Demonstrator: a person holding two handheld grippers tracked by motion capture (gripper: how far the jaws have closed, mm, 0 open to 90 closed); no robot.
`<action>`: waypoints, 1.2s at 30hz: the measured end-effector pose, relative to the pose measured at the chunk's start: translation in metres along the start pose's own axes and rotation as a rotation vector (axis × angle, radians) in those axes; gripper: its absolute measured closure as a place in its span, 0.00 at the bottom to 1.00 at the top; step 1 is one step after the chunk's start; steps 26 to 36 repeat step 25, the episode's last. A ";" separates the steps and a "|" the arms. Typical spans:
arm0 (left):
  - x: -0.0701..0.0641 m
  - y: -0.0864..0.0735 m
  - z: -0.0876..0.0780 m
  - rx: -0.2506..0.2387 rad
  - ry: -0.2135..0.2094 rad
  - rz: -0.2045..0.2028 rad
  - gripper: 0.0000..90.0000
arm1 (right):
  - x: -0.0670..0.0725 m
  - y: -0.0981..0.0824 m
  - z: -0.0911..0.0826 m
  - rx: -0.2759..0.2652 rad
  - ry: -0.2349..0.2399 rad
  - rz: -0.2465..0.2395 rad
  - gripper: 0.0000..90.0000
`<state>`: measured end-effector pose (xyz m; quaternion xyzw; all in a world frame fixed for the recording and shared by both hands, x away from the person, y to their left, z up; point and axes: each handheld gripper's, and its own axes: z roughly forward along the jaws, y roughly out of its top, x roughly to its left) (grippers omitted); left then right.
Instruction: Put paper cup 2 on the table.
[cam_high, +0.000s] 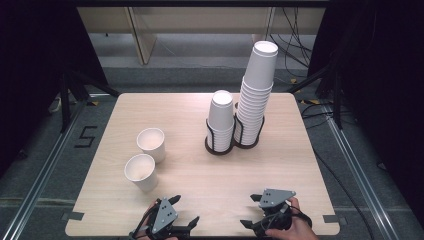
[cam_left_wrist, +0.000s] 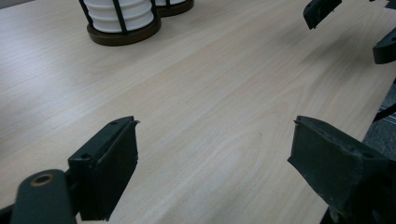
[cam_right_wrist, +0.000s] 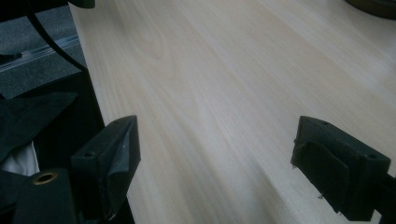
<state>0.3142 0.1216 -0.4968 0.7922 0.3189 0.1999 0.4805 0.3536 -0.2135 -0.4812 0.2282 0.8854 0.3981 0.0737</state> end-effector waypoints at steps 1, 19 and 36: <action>-0.001 0.000 0.000 0.001 -0.005 -0.002 0.16 | 0.001 -0.001 0.000 0.001 -0.001 0.000 0.18; 0.000 -0.003 0.001 0.038 -0.009 0.028 0.16 | 0.008 -0.006 0.004 0.037 0.007 -0.014 0.18; 0.001 -0.004 0.002 0.031 -0.011 0.016 0.16 | 0.008 -0.007 0.004 0.037 0.002 -0.016 0.18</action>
